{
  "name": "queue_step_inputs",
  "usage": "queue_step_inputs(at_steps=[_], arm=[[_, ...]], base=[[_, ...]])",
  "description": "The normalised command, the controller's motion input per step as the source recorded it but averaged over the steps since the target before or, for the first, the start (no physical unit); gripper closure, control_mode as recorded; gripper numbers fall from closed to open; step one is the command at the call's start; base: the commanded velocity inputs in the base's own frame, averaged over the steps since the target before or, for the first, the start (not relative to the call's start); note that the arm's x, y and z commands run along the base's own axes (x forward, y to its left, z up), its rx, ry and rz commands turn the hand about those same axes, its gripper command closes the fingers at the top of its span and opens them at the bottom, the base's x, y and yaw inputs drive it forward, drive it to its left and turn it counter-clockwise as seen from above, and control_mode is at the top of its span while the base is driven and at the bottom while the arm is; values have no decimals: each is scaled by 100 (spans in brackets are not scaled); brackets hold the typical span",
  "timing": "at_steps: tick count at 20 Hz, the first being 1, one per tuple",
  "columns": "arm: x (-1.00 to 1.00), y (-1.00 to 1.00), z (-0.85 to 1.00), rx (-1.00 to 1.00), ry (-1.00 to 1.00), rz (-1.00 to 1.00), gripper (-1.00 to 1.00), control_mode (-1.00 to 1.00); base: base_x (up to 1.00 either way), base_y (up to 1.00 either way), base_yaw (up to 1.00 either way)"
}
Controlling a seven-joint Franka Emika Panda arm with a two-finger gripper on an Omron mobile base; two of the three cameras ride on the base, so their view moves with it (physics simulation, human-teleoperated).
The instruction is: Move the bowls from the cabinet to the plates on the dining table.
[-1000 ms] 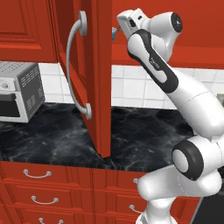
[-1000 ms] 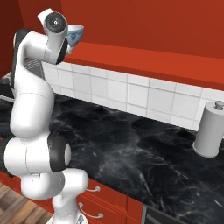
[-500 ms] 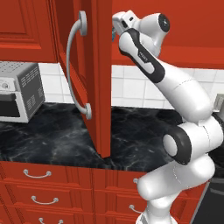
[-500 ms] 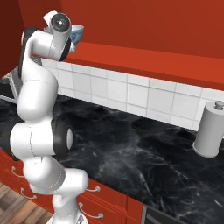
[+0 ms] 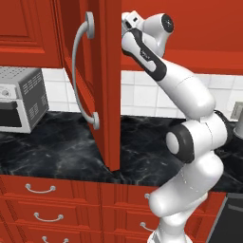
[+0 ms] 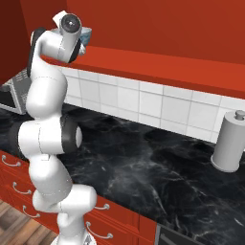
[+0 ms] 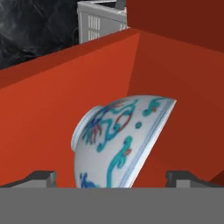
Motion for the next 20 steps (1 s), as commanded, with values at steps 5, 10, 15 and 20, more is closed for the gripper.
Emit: queue_step_inputs(at_steps=[5, 10, 15, 20], arm=[[47, 7, -1, -1, 2, 0, -100, -100], [50, 10, -8, -2, 6, 0, -100, -100], [52, 10, -7, -2, 5, 0, -100, -100], [45, 11, -16, -3, 8, 0, -100, -100]], base=[[0, 0, 0], [0, 0, 0], [0, 0, 0], [0, 0, 0]])
